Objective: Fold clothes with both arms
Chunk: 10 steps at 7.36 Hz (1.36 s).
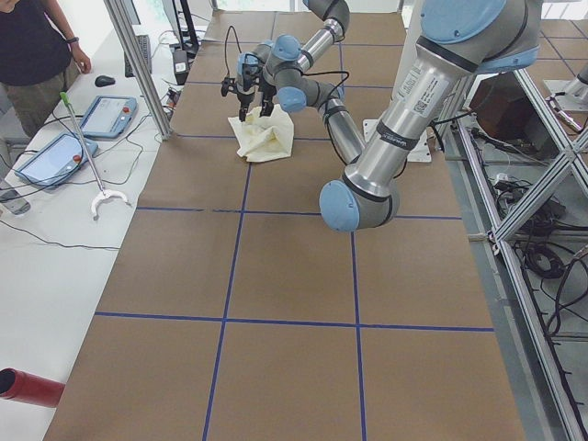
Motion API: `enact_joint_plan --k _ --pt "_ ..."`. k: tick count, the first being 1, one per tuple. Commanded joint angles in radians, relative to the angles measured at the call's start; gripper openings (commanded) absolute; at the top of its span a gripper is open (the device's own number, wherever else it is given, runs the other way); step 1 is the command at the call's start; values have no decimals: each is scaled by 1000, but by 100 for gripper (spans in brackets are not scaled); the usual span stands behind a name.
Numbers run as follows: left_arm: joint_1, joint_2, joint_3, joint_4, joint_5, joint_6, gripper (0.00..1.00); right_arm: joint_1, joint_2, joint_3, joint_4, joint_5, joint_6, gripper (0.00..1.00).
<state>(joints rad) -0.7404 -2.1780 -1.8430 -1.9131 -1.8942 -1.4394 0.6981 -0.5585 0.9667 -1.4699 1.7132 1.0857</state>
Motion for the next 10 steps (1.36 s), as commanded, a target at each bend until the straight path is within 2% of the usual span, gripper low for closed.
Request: enact_joint_plan --k 1,3,4,5,6,7,8,10 --pt "4 0 -1 0 0 -6 100 32 0 -42 25 -62 -67 100" --pt "10 1 5 -1 0 -7 100 75 40 -45 23 -57 -116 100" --pt "27 7 19 -12 3 -10 100 93 49 -36 22 -12 -122 100" --pt "62 23 24 -21 4 -36 100 139 40 27 -13 88 -127 100" --pt "114 47 39 -96 7 -112 100 182 22 108 -83 183 -128 100" --pt "169 75 69 -207 9 -207 100 198 9 168 -131 227 -128 100" --pt "197 70 96 -231 15 -251 100 214 -32 241 -153 280 -128 100" --pt "191 55 193 -297 108 -199 100 244 -214 509 -219 336 -130 100"
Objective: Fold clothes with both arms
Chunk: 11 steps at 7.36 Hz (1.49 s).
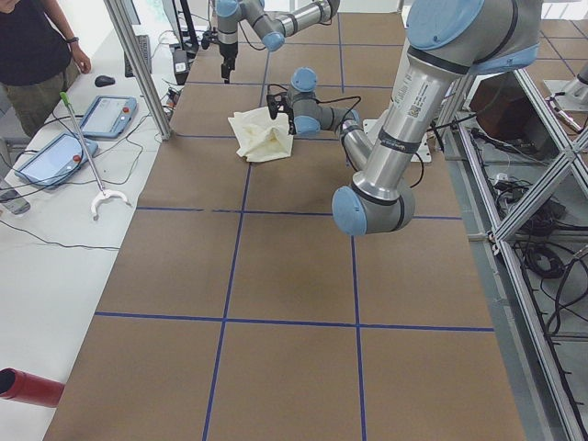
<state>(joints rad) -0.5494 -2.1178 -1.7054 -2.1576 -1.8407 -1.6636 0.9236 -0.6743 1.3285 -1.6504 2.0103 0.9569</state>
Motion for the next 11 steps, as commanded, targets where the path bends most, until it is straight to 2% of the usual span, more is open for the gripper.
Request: enact_joint_plan --k 1,3,5,9,11 --pt "-30 -20 125 -107 64 53 100 18 -135 226 -72 56 0 100" --pt "-35 -53 234 -244 96 64 100 20 -153 268 -91 56 0 100" --pt "-35 -68 292 -328 97 146 100 20 -154 270 -92 54 0 100" --pt "-32 -92 305 -343 11 200 100 20 -154 271 -94 53 2 100" --pt "-23 -102 329 -343 5 206 100 20 -156 270 -92 53 2 100"
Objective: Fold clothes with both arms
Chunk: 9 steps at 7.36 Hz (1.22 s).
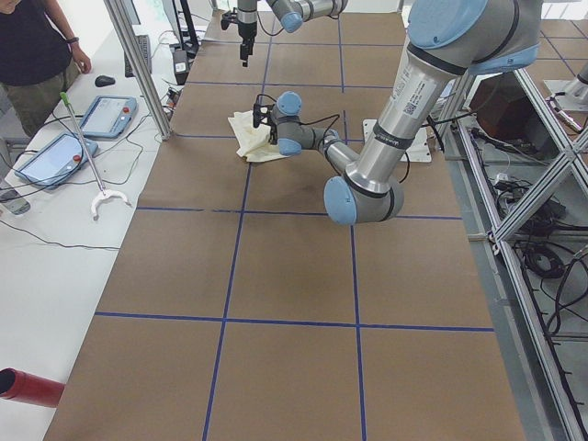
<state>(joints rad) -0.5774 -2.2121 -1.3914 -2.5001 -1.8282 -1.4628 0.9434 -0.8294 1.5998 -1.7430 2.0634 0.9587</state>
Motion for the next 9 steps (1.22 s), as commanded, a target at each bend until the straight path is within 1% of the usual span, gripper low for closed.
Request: enact_joint_plan --k 1,3,5,6,7,9 --pt "17 -11 18 0 -8 6 100 2 -1 0 0 0 0 100" --pt "53 -15 18 0 -13 7 100 5 -8 2 0 0 0 100" --pt "62 -9 0 -3 -101 42 100 5 -10 2 0 -3 0 100" --pt "65 6 -35 -2 -133 44 100 5 -11 2 0 -5 0 100" --pt "74 49 -76 -2 -137 44 100 5 -11 0 0 -6 0 100" --pt "82 91 -124 6 -179 41 100 5 -17 0 0 -8 0 100"
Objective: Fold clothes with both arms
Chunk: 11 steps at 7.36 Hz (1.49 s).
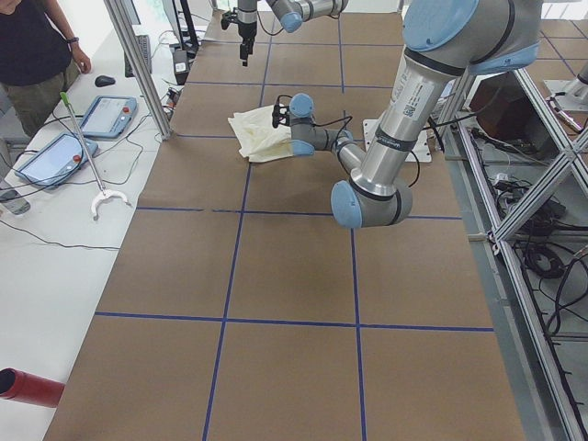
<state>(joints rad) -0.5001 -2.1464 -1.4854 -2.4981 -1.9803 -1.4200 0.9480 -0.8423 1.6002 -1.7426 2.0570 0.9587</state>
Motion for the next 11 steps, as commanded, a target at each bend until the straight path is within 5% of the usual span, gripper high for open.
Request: enact_joint_plan --k 1,4,7,11 --pt "32 26 -36 4 -25 -4 100 0 -6 0 0 -3 0 100" --pt "63 23 -33 12 -11 1 100 2 -8 -3 0 -3 0 100" --pt "-84 30 -23 15 -58 12 100 -3 -6 -3 0 -6 2 100" --pt "-78 -56 110 7 -5 38 100 -3 -8 -2 0 -6 3 100"
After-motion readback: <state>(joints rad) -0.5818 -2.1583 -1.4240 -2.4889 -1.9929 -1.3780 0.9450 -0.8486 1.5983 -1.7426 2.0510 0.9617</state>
